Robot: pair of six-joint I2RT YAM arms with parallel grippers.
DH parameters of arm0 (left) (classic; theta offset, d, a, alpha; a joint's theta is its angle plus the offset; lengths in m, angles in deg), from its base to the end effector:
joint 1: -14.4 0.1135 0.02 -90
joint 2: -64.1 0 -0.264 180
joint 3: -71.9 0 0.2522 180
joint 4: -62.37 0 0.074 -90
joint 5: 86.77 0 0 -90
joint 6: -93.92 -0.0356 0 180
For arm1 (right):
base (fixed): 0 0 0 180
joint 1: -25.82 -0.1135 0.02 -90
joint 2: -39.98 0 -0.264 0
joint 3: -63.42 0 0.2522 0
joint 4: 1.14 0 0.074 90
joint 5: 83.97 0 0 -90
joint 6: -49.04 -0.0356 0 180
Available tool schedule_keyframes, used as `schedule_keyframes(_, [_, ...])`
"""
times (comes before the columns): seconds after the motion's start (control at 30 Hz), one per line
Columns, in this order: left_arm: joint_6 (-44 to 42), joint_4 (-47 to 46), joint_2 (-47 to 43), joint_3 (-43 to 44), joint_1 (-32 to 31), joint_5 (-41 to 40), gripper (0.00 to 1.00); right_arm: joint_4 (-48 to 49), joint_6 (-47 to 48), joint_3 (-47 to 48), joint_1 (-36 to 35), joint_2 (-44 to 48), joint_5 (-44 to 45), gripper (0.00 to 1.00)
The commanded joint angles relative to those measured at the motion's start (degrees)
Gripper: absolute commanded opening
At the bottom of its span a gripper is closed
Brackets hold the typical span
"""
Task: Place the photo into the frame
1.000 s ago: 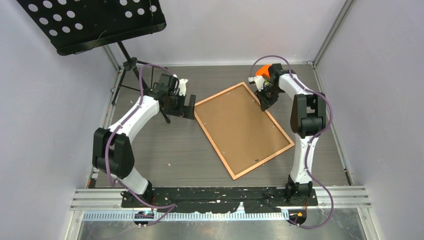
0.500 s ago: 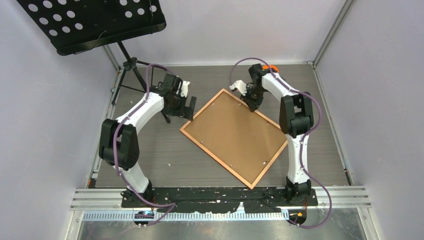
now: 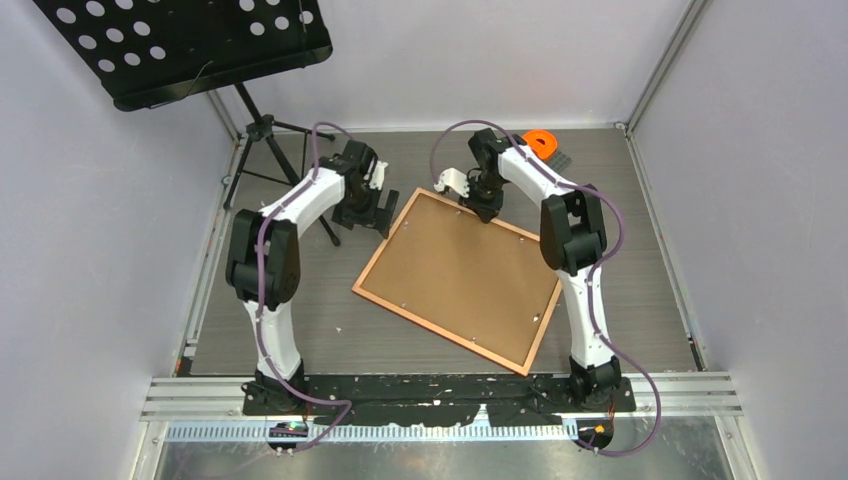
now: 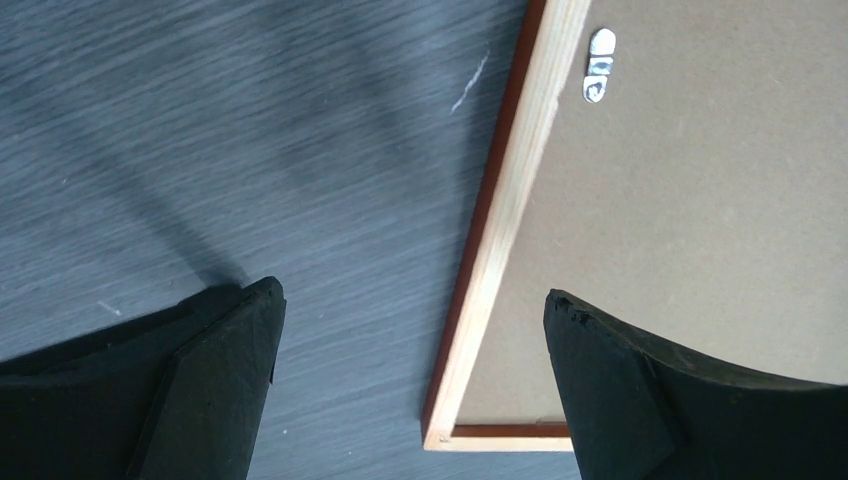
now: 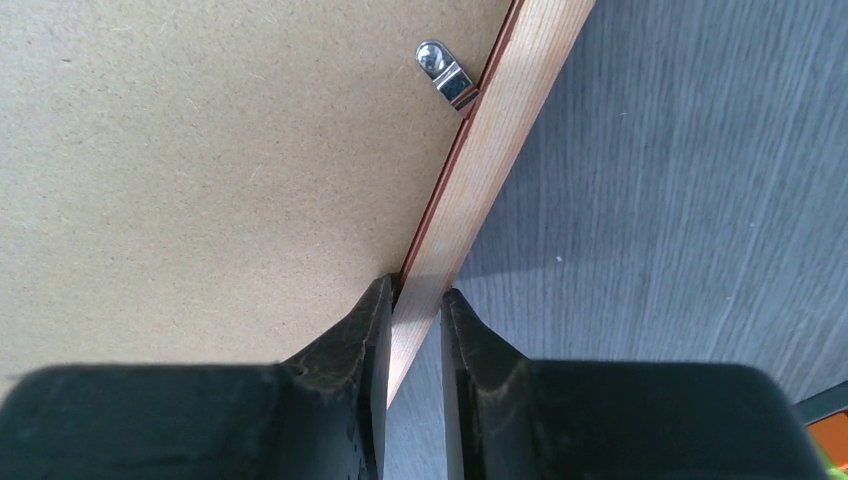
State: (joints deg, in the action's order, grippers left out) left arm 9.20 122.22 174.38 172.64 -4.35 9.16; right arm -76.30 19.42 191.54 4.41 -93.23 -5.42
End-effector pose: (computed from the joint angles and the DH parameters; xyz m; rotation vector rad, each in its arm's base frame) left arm 0.3764 -0.1317 0.2169 0.3547 2.7783 -0.2479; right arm 0.4354 0.1783 0.1762 -1.9232 2.1826 0.1922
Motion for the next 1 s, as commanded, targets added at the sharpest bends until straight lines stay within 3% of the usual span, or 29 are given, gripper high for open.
schedule_keyframes(0.0, [-0.63,3.93,4.16,5.78,-0.57,-0.59,0.99,0.01,8.98,3.97,-0.59,-1.91,1.99,0.06])
schedule_keyframes(0.3, [0.17,4.84,9.53,11.2,-2.18,1.08,0.99,-1.27,11.16,4.86,-0.73,-1.91,-0.47,0.06])
schedule_keyframes(0.5, [1.31,4.98,12.92,13.84,-3.59,2.55,0.98,0.62,9.75,-0.22,-1.08,0.55,-3.58,0.06])
schedule_keyframes(0.97, [3.66,4.18,16.66,18.21,-4.11,3.61,0.81,6.66,5.55,-7.92,-1.18,5.06,-7.69,0.06])
